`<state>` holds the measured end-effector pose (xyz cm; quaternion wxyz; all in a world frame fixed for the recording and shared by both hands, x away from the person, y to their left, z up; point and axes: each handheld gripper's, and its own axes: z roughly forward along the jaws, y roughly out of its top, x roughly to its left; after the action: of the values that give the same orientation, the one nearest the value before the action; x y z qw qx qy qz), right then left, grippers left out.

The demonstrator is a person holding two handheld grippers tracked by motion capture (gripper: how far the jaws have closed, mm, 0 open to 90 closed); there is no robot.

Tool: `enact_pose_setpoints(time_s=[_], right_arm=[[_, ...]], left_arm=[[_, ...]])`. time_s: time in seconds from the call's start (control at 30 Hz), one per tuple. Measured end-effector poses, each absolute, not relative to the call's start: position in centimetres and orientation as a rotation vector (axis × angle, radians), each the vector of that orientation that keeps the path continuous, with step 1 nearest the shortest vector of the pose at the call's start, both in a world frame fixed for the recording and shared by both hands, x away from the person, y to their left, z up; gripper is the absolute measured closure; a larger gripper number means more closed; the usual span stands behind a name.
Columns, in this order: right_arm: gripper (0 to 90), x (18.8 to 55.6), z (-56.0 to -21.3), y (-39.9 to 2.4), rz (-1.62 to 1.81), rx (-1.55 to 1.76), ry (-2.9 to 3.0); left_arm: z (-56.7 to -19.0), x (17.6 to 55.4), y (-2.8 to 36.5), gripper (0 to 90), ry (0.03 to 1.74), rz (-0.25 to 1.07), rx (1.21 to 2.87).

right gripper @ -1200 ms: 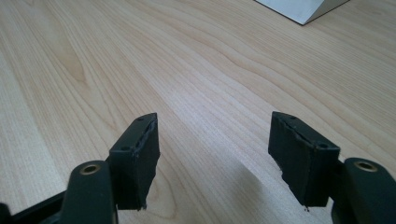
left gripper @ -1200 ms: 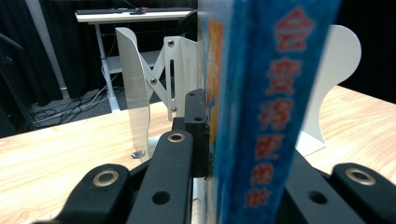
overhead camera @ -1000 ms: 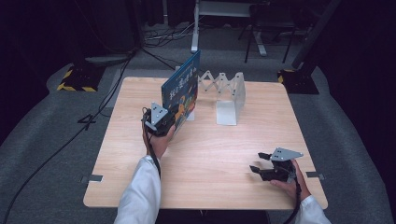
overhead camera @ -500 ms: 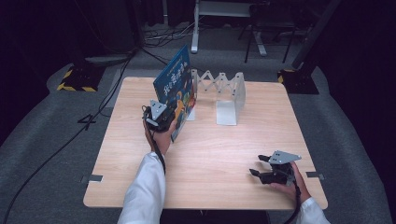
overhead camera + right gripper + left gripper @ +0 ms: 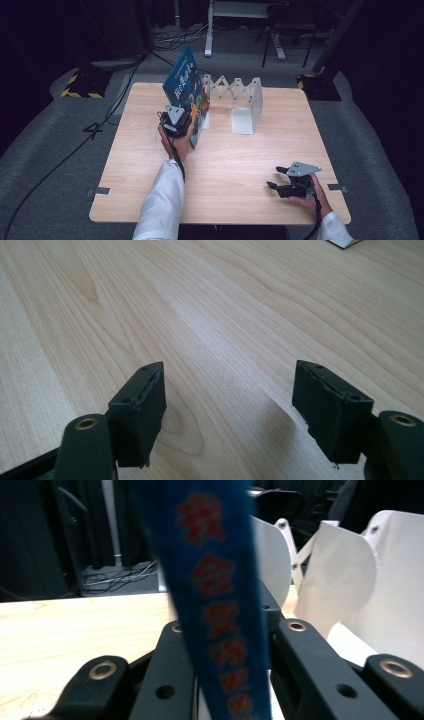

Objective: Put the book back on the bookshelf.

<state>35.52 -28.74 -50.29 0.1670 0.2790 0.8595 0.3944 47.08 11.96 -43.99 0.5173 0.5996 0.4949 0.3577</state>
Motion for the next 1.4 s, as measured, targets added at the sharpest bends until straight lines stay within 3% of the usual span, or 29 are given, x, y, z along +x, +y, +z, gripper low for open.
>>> enact_pose_setpoints(time_s=[1.17,1.4], right_arm=[[29.8,35.7,-50.4,-28.7,1.108,0.794,2.474],[29.8,35.7,-50.4,-28.7,1.107,0.793,2.478]], left_arm=[[-43.8,46.3,12.7,61.1,1.135,0.856,1.528],[-43.7,46.3,12.9,70.0,1.132,0.858,1.541]])
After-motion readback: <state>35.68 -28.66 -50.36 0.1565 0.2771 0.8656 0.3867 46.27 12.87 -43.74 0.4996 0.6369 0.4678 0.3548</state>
